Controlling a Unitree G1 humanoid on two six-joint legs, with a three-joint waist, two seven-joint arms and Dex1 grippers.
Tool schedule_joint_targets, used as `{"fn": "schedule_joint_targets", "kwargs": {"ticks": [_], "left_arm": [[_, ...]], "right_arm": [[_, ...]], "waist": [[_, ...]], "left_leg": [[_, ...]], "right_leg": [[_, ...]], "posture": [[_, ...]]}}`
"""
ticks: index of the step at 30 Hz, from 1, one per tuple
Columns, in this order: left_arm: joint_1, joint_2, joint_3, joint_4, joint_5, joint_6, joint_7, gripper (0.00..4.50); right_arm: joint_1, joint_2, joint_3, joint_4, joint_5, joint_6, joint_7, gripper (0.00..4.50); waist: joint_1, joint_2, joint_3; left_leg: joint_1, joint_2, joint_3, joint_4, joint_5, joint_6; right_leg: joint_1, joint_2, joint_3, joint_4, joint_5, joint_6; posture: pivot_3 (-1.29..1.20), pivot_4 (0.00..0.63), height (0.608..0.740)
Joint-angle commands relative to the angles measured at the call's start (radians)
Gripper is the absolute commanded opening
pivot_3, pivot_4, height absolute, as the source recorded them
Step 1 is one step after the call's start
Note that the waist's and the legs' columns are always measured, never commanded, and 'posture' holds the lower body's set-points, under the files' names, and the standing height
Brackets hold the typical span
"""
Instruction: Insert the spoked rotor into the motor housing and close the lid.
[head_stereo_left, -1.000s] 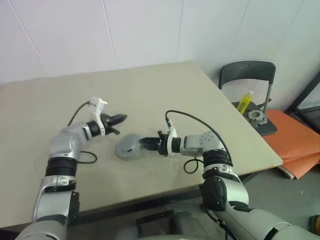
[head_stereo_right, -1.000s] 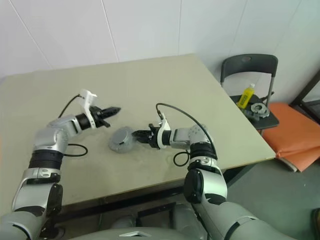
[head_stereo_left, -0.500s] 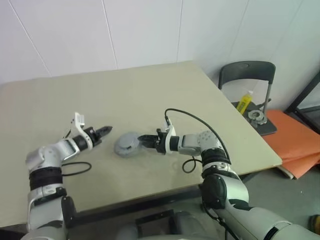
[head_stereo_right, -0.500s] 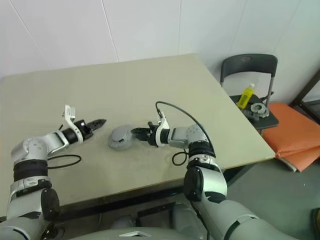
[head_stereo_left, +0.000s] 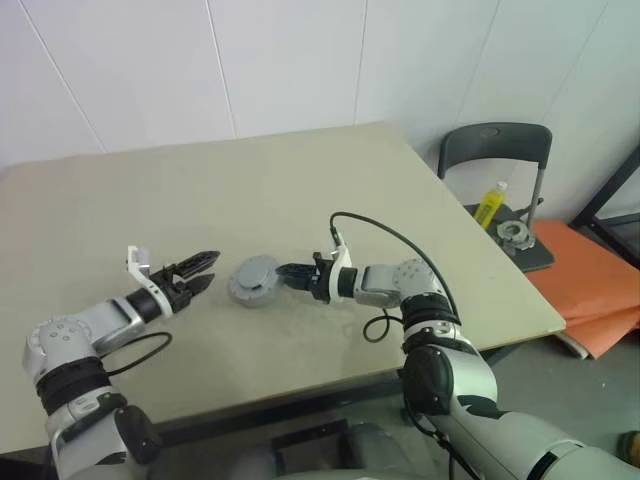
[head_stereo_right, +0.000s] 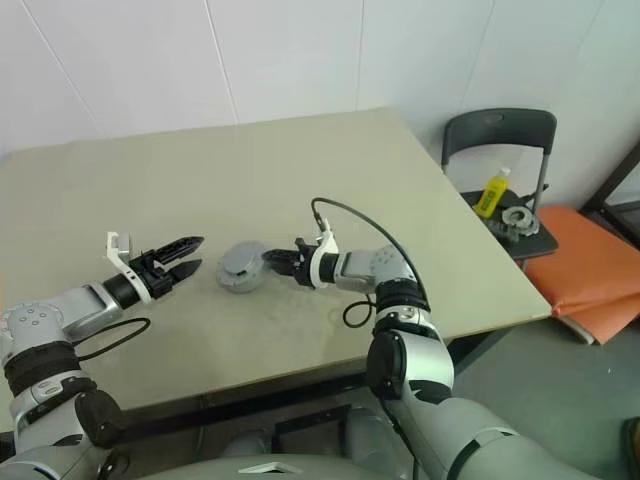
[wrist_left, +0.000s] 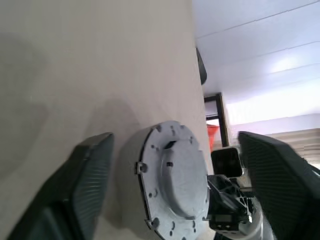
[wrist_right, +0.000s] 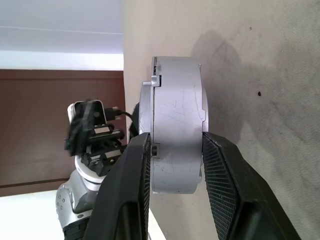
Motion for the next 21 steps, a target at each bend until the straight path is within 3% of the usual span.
{"fn": "schedule_joint_targets", "kwargs": {"ticks": [1, 11, 21], "left_arm": [[0.003, 0.0, 0.029, -0.022, -0.03, 0.041, 0.048, 4.47], [-0.023, -0.004, 0.056, 0.033, -0.046, 0.148, 0.088, 4.47], [-0.064, -0.068, 0.1, 0.06, -0.044, 0.189, 0.129, 4.47]], "right_arm": [[-0.015, 0.011, -0.001, -0.04, 0.053, -0.003, 0.038, 1.22], [0.001, 0.018, 0.014, -0.062, 0.057, -0.001, 0.049, 1.22], [0.016, 0.032, 0.025, -0.073, 0.062, -0.004, 0.055, 1.22]], "waist": [[-0.001, 0.0, 0.0], [-0.001, 0.0, 0.0], [0.001, -0.001, 0.0]], "left_leg": [[0.0, 0.0, 0.0, 0.0, 0.0, 0.0], [0.0, 0.0, 0.0, 0.0, 0.0, 0.0], [0.0, -0.001, 0.0, 0.0, 0.0, -0.001]], "right_leg": [[0.0, 0.0, 0.0, 0.0, 0.0, 0.0], [0.0, 0.0, 0.0, 0.001, 0.0, 0.0], [0.0, 0.0, 0.0, 0.001, 0.0, 0.0]], "posture": [[0.0, 0.0, 0.74], [0.0, 0.0, 0.74], [0.0, 0.0, 0.74]]}}
